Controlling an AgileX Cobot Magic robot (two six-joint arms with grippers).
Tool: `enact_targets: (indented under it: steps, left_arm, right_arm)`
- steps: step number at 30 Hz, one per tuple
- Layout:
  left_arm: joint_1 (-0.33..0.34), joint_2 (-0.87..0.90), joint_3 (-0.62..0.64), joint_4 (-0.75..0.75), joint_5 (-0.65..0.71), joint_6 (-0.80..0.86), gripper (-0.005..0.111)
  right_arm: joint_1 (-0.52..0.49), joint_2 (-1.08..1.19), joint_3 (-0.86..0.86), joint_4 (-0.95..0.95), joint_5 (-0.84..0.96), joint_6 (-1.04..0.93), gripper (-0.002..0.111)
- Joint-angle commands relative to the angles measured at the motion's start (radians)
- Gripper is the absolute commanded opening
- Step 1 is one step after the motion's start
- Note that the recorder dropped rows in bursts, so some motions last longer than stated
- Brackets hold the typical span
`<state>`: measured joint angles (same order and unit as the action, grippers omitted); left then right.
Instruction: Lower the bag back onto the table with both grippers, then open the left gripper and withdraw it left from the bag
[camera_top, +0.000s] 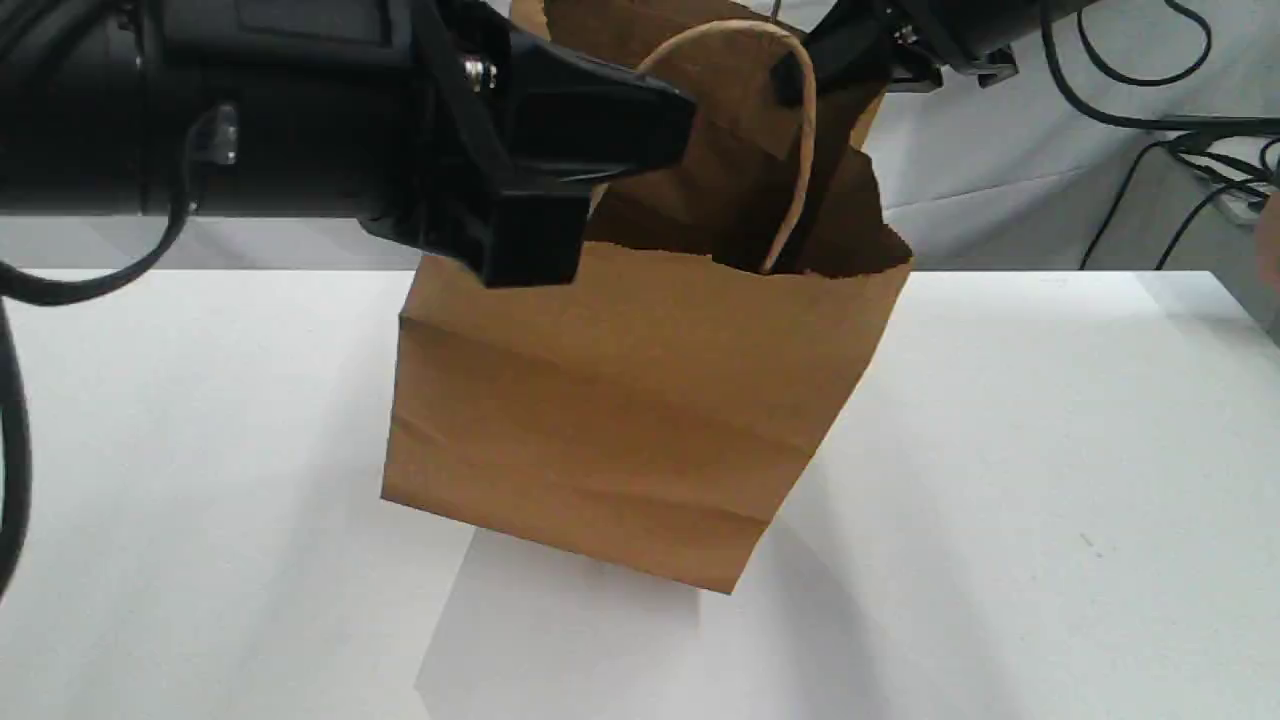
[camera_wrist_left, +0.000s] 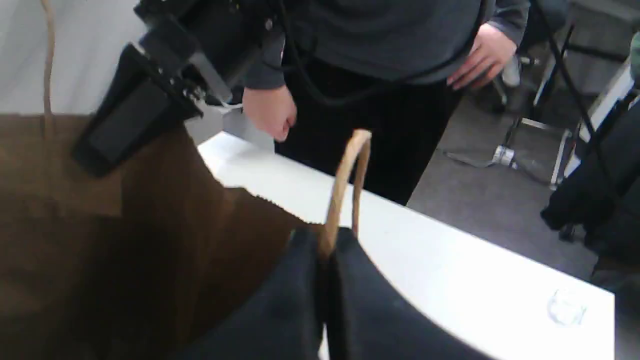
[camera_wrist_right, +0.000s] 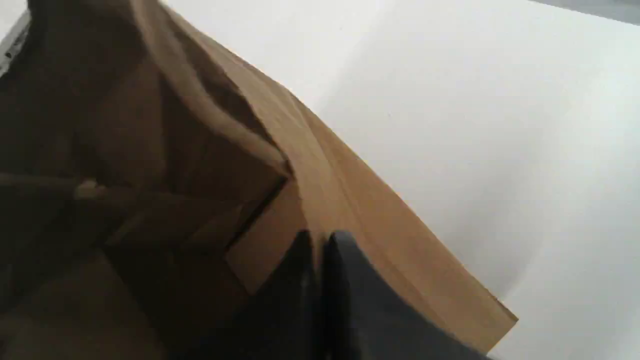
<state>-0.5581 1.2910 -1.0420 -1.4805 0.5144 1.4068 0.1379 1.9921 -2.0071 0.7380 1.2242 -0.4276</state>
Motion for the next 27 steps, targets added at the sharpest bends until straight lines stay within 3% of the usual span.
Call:
enact_targets:
  steps: [1, 12, 27]
  left_arm:
    - [0.002, -0.011, 0.036, -0.243, -0.023, 0.169, 0.000]
    - [0.052, -0.011, 0.159, -0.264, -0.011, 0.142, 0.000]
    - [0.052, -0.011, 0.163, -0.264, -0.014, 0.138, 0.000]
  right_arm:
    - [0.026, -0.010, -0.005, -0.105, -0.003, 0.043, 0.000]
    - [0.062, -0.010, -0.005, -0.167, -0.003, 0.053, 0.000]
    - [0.062, -0.007, -0.002, -0.196, -0.003, 0.058, 0.000]
